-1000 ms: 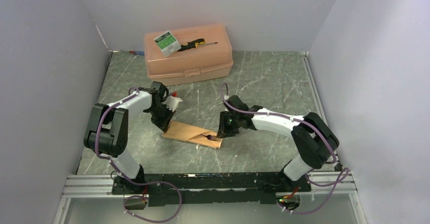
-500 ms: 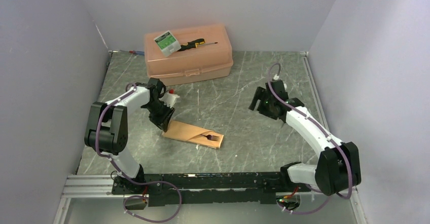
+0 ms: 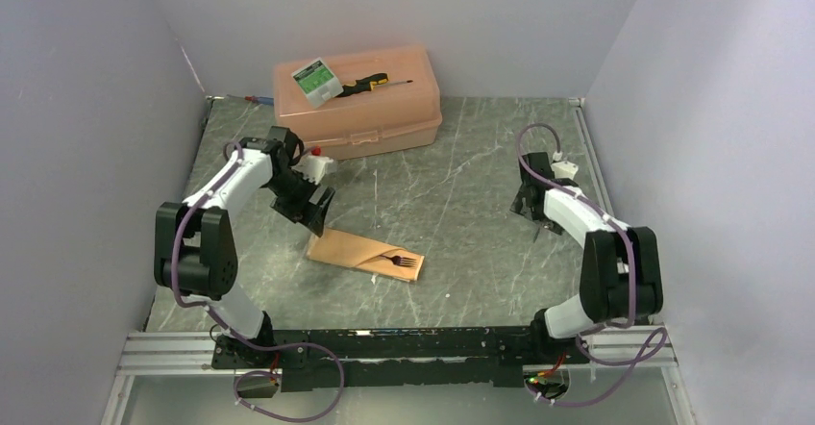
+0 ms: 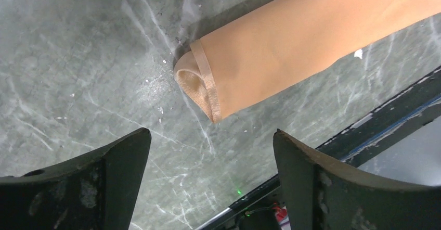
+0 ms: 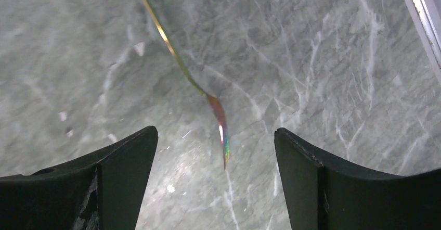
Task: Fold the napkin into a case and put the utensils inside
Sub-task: Pick up the fork from the corner of the board.
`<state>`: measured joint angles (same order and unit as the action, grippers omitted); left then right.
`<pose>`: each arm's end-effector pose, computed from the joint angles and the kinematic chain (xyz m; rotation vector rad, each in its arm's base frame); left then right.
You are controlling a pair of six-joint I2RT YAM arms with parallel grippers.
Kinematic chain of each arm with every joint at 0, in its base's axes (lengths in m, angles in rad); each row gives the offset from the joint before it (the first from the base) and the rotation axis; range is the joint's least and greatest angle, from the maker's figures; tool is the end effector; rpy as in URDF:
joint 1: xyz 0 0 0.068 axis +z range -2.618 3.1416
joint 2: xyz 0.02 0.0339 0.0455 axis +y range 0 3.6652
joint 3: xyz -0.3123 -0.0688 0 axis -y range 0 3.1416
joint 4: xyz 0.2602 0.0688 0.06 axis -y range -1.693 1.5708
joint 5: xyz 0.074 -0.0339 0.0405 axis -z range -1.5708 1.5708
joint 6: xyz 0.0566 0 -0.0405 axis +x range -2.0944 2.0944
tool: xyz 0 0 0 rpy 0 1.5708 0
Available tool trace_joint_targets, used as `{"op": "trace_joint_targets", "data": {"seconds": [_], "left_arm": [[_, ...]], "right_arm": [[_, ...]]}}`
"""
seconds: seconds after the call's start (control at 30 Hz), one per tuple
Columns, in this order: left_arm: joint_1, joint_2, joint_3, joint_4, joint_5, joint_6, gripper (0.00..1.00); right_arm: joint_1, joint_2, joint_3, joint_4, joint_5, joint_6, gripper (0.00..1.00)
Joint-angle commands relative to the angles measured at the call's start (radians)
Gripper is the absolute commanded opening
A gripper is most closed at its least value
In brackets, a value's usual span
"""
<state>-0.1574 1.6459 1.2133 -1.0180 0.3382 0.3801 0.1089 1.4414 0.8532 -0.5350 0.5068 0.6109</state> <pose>0.3132 -0.0687 0.2438 0.8118 2.8335 -0.4804 0.2842 0.0034 0.2174 0.7703 2.4058 -0.4091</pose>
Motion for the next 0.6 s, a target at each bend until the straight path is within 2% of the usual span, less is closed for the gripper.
{"op": "trace_joint_targets", "data": {"seconds": [0.0,0.2,0.37,0.57], "left_arm": [[0.033,-0.033,0.088,-0.07,0.042,0.015,0.94],[0.094,-0.024,0.21,-0.095,0.065,0.006,0.94],[0.118,-0.012,0.264,-0.109,0.08,0.0,0.94],[0.128,-0.001,0.301,-0.119,0.105,-0.008,0.94]], "right_arm": [[-0.052,0.07,0.013,0.073,0.009,-0.047,0.85],[-0.093,0.148,-0.005,0.148,-0.104,-0.057,0.7],[-0.106,0.145,-0.029,0.209,-0.157,-0.043,0.46],[-0.106,0.185,0.006,0.183,-0.2,-0.042,0.08]]}}
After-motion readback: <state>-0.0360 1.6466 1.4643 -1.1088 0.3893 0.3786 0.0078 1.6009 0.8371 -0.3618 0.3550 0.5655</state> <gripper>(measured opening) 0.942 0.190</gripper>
